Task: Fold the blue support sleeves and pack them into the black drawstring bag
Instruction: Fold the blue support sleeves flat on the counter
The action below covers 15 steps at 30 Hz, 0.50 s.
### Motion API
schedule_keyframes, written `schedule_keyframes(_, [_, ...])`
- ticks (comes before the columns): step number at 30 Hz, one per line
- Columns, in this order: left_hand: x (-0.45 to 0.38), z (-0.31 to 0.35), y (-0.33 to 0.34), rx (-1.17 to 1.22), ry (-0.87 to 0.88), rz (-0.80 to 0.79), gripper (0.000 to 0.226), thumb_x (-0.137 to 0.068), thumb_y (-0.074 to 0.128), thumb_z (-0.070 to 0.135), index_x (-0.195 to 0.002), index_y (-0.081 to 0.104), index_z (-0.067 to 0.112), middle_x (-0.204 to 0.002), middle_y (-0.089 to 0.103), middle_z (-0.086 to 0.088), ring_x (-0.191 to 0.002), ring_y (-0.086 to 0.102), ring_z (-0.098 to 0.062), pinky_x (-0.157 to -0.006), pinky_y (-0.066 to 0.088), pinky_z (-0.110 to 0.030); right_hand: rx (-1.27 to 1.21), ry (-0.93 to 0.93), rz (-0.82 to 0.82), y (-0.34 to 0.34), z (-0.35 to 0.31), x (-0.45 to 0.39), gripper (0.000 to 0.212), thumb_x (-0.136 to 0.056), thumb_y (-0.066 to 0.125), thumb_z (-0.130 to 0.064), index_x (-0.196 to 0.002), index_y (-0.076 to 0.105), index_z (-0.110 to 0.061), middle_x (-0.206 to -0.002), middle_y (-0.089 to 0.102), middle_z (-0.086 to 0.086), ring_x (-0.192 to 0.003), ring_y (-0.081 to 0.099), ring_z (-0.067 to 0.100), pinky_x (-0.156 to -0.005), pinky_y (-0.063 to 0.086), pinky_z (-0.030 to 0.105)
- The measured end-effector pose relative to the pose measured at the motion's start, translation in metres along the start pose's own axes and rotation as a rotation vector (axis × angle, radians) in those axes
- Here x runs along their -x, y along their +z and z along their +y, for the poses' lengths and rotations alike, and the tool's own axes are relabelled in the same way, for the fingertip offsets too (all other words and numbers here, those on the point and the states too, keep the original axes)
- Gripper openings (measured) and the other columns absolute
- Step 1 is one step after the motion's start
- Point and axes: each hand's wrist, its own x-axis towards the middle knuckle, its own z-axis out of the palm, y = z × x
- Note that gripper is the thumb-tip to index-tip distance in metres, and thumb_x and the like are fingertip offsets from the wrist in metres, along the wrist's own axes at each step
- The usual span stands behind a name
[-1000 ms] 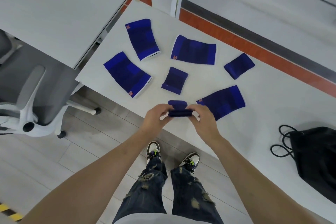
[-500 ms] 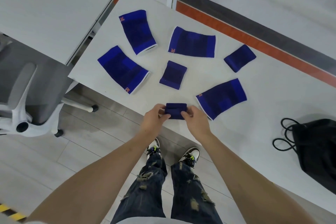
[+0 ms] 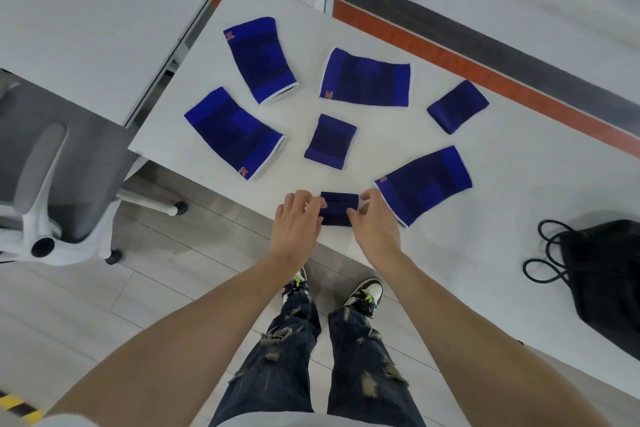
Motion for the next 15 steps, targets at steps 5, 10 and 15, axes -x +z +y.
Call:
schedule_keyframes(5, [0.013,-0.014,-0.006,-0.147,0.212,-0.009,0.038,-0.089,0.073,0.014,-0.126,0.065,0.017,-0.127,0.058,-0.008,-0.11,0.059,-0.03,-0.086,0.054,-0.043,0.338,-0.385,0.123,-0.007,0.012,0.011,0.031,-0.098,0.067,-0.025,-0.127,0.06,-0.018,-0.131,0.058,0.001,-0.117,0.054,0.023,-0.09,0.052,0.039])
schedule_keyframes(10, [0.018,-0.021,-0.004,-0.269,0.448,-0.111,0.057,-0.089,0.065,0.012,-0.145,0.052,0.013,-0.153,0.044,-0.013,-0.139,0.044,-0.031,-0.111,0.043,-0.045,0.523,-0.54,0.123,-0.006,0.026,0.006,0.041,-0.094,0.073,-0.023,-0.134,0.066,-0.02,-0.139,0.062,0.0,-0.123,0.058,0.027,-0.089,0.052,0.043])
schedule_keyframes(15, [0.011,-0.025,0.0,-0.426,0.498,-0.347,0.064,-0.107,0.031,0.025,-0.164,0.007,0.011,-0.172,-0.006,-0.012,-0.159,-0.008,-0.026,-0.129,0.0,-0.046,0.623,-0.521,0.083,-0.006,0.026,-0.001,0.041,-0.1,0.063,-0.03,-0.141,0.061,-0.022,-0.143,0.061,-0.006,-0.126,0.055,0.024,-0.09,0.047,0.042])
